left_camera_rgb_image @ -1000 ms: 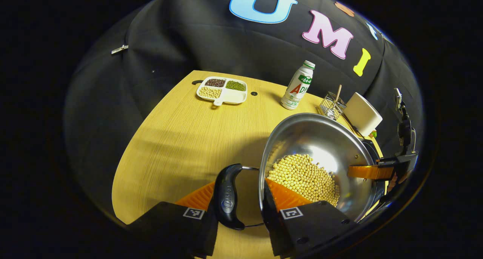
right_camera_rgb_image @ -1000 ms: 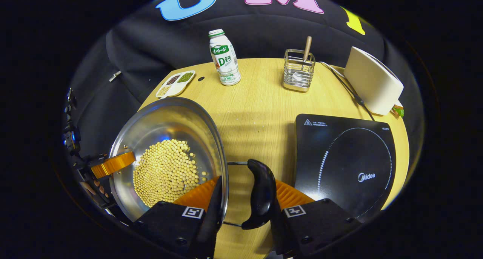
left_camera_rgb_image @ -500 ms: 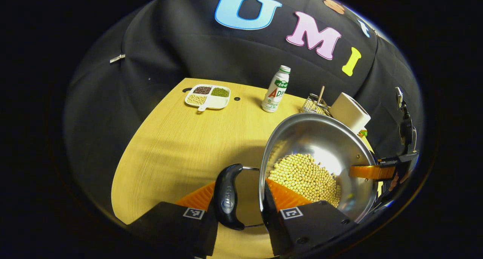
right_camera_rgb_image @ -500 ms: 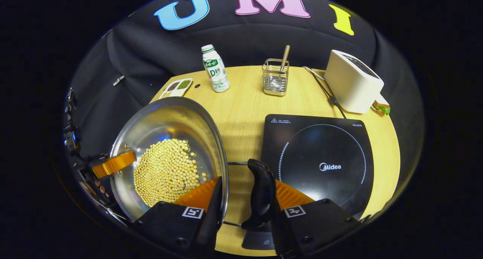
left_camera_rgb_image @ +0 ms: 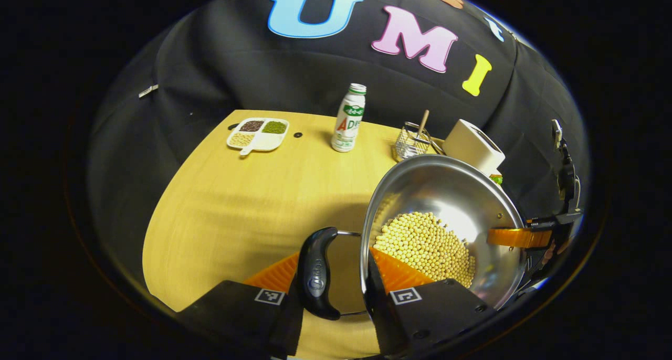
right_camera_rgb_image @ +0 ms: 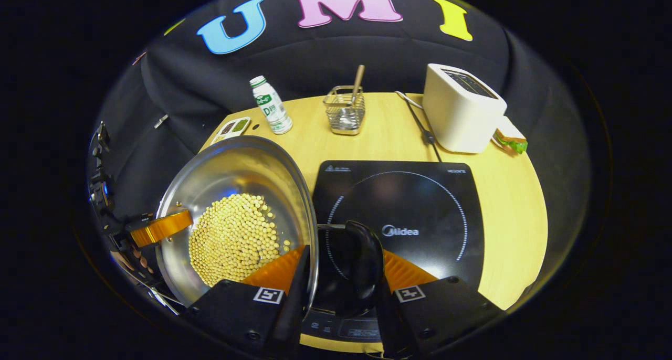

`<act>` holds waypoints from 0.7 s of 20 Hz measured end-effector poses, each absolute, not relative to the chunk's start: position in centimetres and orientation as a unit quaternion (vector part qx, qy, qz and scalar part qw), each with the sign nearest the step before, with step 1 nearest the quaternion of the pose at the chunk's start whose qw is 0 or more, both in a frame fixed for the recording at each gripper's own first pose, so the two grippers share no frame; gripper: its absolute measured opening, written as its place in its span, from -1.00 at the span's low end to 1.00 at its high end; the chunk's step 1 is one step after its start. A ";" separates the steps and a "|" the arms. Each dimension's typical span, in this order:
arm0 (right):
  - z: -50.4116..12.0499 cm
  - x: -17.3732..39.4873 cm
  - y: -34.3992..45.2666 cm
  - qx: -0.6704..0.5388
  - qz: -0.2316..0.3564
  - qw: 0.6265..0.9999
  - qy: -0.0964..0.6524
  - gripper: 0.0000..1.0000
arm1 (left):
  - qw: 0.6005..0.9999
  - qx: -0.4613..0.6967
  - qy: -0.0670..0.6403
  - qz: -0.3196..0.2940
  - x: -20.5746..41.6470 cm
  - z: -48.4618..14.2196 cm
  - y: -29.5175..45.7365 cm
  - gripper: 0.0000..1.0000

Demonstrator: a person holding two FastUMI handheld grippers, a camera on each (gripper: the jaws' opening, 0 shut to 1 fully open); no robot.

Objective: First push the handle of the pot to place it horizontally, then grasp the pot with both hands and set it on the induction cooktop.

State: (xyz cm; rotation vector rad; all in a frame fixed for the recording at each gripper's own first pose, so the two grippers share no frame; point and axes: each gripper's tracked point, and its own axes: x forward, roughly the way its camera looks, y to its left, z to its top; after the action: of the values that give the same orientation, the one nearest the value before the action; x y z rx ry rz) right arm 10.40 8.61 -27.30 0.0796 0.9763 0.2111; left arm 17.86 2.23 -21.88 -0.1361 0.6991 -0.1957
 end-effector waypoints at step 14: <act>-28.0 13.0 -2.9 0.053 0.062 0.877 0.473 0.24 | 0.926 -0.050 0.352 -0.127 21.8 -22.6 -9.9 0.16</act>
State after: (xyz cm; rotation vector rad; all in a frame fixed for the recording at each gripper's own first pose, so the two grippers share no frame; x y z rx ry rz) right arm 13.01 -2.90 -28.01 0.1096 0.9867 0.1294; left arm 21.76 -9.90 -22.55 -0.1021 0.7222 -0.2598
